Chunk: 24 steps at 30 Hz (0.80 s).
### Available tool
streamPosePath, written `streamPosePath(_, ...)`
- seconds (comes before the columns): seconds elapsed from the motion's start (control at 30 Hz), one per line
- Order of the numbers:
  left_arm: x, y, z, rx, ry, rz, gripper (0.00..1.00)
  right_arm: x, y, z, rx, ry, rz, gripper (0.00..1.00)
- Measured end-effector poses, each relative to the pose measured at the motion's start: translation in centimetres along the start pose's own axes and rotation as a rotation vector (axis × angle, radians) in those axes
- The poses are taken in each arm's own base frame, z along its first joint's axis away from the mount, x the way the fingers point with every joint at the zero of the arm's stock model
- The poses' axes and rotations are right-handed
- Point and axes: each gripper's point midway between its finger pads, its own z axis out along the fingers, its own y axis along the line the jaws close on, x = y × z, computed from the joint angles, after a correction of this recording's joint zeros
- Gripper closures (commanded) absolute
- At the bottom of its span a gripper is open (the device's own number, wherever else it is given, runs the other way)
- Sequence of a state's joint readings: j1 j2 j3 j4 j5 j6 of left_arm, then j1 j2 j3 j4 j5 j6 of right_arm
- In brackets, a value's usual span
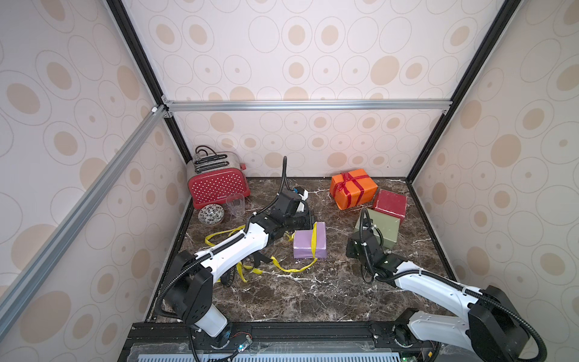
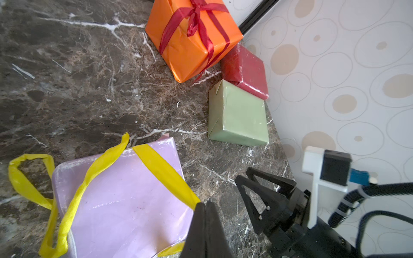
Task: Untie the ribbon bows on the gift boxes
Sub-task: Pull the ribbon from the gift box.
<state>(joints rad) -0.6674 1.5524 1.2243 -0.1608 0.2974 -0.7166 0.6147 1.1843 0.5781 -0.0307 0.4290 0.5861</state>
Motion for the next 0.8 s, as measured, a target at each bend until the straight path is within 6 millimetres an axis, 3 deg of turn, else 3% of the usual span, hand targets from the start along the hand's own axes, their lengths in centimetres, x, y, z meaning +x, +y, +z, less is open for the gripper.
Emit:
streamPosePath(0.2,-4.5,-3.2,-3.3,0.036,-0.128,0.031,1.00,0.2,0.1,0.2,-0.004,0.013,0.000,0.58)
streamPosePath(0.5,-12.4,-9.1,-11.1,0.078,-0.361,0.112,1.00,0.4,0.2,0.5,-0.009,0.032,-0.001,0.58)
streamPosePath(0.7,-16.0,-11.3,-14.6,0.051,-0.448,0.148,1.00,0.6,0.2,0.7,-0.007,0.042,-0.002,0.59)
streamPosePath(0.8,-17.6,-12.0,-15.3,0.039,-0.476,0.161,1.00,0.6,0.3,0.7,-0.012,0.047,-0.002,0.58)
